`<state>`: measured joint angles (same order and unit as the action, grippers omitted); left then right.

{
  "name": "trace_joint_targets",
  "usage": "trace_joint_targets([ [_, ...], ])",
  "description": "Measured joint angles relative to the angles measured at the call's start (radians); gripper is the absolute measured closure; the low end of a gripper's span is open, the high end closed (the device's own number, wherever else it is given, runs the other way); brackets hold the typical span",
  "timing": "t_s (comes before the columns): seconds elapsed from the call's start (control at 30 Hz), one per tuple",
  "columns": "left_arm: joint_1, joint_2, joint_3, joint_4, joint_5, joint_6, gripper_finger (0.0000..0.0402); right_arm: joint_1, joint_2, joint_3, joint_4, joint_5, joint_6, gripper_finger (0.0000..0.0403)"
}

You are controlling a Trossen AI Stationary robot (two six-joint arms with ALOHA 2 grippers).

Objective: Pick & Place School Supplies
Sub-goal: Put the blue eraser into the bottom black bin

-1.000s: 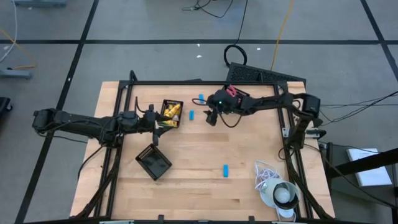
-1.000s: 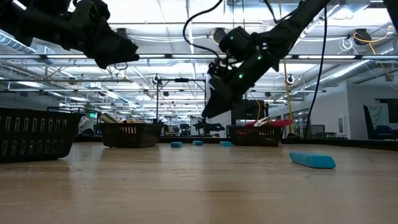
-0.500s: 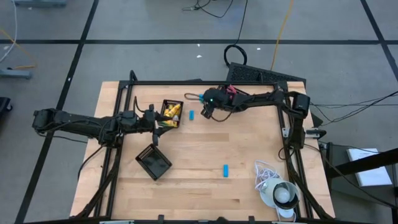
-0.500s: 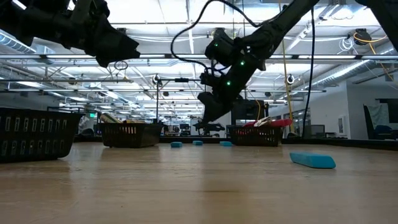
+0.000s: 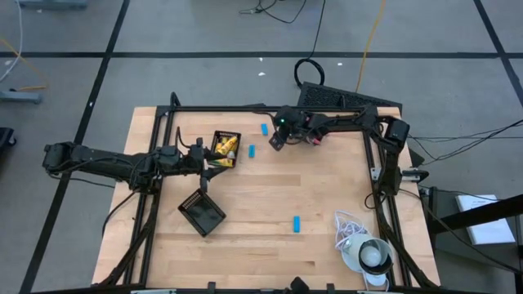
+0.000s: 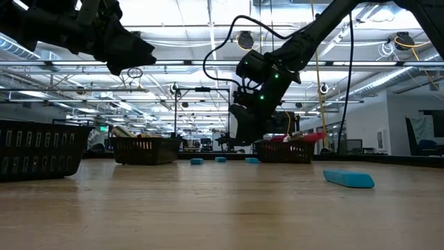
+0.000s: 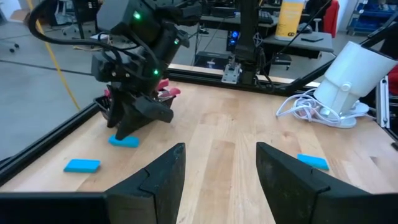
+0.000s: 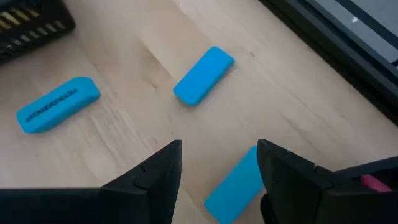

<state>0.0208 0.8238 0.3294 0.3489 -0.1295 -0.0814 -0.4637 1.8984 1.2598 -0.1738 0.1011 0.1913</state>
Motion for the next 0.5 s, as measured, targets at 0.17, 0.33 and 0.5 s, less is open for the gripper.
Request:
trace_joint_targets([
  [0.17,0.0,0.0,0.0,0.0,0.0,0.002,0.0201,0.017,-0.001,0.0,-0.029,-0.053,-0.019,0.0204],
  [0.33,0.0,0.0,0.0,0.0,0.0,0.005,0.0202,0.056,-0.011,0.007,-0.035,-0.054,-0.048,0.0204],
  [0.5,0.0,0.0,0.0,0.0,0.0,0.005,0.0201,0.079,-0.011,0.066,-0.12,-0.049,-0.087,0.0204],
])
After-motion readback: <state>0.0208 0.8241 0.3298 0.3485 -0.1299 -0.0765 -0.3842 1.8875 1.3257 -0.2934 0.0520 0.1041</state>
